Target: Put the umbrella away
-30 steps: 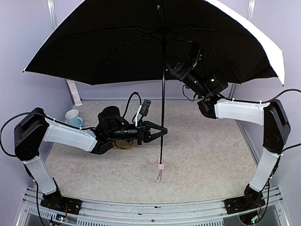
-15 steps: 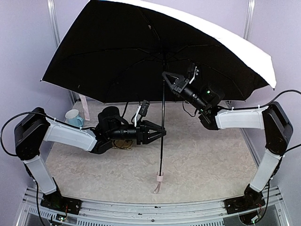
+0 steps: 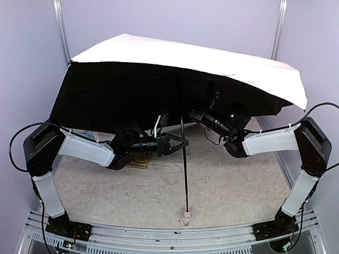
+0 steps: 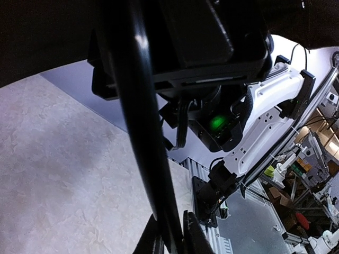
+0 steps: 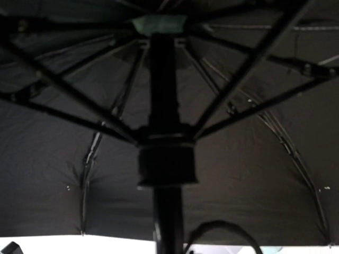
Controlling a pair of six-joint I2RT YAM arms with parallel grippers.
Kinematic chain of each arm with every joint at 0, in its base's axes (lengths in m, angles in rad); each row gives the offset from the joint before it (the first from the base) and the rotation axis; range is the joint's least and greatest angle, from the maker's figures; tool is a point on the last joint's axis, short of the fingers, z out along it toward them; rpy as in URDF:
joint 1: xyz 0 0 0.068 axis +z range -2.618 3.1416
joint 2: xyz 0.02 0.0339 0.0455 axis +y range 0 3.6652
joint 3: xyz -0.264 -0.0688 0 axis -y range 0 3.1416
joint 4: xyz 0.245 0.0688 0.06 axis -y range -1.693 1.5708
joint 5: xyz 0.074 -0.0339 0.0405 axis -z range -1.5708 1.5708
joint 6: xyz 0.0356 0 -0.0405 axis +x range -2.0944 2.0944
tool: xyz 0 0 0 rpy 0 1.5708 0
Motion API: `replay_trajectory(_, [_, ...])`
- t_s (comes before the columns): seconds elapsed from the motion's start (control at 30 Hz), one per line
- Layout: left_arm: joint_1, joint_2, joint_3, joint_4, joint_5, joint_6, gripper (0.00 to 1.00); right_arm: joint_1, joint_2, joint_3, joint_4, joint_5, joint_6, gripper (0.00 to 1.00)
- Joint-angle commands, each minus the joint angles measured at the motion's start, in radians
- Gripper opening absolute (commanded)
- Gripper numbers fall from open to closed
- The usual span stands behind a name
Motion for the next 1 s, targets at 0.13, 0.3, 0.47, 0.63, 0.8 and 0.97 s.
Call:
replay_trajectory(0.13, [-0.004, 0.033, -0.007, 0.134, 0.010, -0.100, 0.00, 0.005, -0.050, -0.032, 0.119, -0.002, 0.046, 0.03])
replay_trajectory(0.3, [-0.017, 0.021, -0.010, 0.130, 0.008, -0.093, 0.00, -0.003, -0.009, -0.001, 0.196, 0.016, 0.071, 0.32])
replay_trajectory(0.47, [-0.020, 0.014, 0.000, 0.115, 0.008, -0.076, 0.00, -0.008, 0.050, 0.064, 0.244, 0.014, 0.103, 0.43])
replay_trajectory(0.63, [-0.025, 0.004, 0.011, 0.082, 0.009, -0.045, 0.00, -0.022, 0.094, 0.112, 0.216, 0.005, 0.175, 0.49])
replay_trajectory(0.8, [-0.046, -0.017, 0.022, 0.016, 0.034, 0.045, 0.00, -0.029, 0.107, 0.135, 0.199, -0.004, 0.176, 0.48])
replay_trajectory(0.97, [-0.049, -0.037, 0.037, -0.060, 0.008, 0.083, 0.00, -0.029, 0.099, 0.146, 0.155, -0.017, 0.150, 0.41])
